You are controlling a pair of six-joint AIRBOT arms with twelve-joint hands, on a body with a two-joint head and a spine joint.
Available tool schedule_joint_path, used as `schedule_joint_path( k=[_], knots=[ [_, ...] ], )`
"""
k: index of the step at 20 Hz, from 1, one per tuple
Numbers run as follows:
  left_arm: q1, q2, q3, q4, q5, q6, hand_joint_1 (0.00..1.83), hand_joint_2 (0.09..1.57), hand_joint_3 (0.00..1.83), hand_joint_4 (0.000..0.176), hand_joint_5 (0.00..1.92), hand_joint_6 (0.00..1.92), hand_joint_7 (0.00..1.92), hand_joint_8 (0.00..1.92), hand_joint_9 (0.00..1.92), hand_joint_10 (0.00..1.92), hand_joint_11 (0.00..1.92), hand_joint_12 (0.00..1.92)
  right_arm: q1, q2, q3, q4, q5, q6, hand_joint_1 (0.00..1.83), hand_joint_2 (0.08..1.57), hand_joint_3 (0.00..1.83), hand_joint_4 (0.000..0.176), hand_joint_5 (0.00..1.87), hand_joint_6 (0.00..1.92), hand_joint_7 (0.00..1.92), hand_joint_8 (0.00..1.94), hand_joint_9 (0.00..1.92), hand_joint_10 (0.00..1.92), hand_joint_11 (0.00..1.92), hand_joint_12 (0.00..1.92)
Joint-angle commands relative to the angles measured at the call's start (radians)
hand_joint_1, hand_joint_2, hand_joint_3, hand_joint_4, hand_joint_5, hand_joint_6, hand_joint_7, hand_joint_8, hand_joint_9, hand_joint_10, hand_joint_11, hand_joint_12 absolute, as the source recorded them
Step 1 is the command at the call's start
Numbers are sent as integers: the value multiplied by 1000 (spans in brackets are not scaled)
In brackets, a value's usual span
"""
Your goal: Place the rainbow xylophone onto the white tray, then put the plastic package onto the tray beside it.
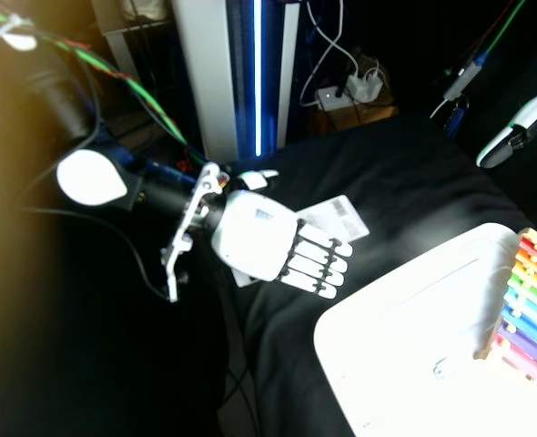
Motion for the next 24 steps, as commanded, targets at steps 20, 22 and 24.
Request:
schedule_joint_path(
  k=[20, 22, 24],
  knots=[
    [1, -6, -3, -25, -112, 0, 760, 773, 0, 52, 0, 0, 0, 0, 0, 0, 0, 0, 12, -29, 19, -11, 23, 36, 737, 665, 2, 0, 62, 8, 135, 13, 96, 14, 142, 59],
    [2, -6, -3, -25, -113, 0, 739, 778, 0, 54, 0, 0, 0, 0, 0, 0, 0, 0, 12, -33, 26, -6, 22, 36, 749, 669, 3, 0, 60, 6, 133, 9, 85, 7, 140, 57],
    [2, -6, -3, -26, -114, 0, 744, 768, 0, 71, 0, 0, 0, 0, 0, 0, 0, 0, 12, -35, 29, -6, 18, 36, 729, 669, 2, 0, 64, 6, 137, 8, 74, 2, 130, 51]
  ],
)
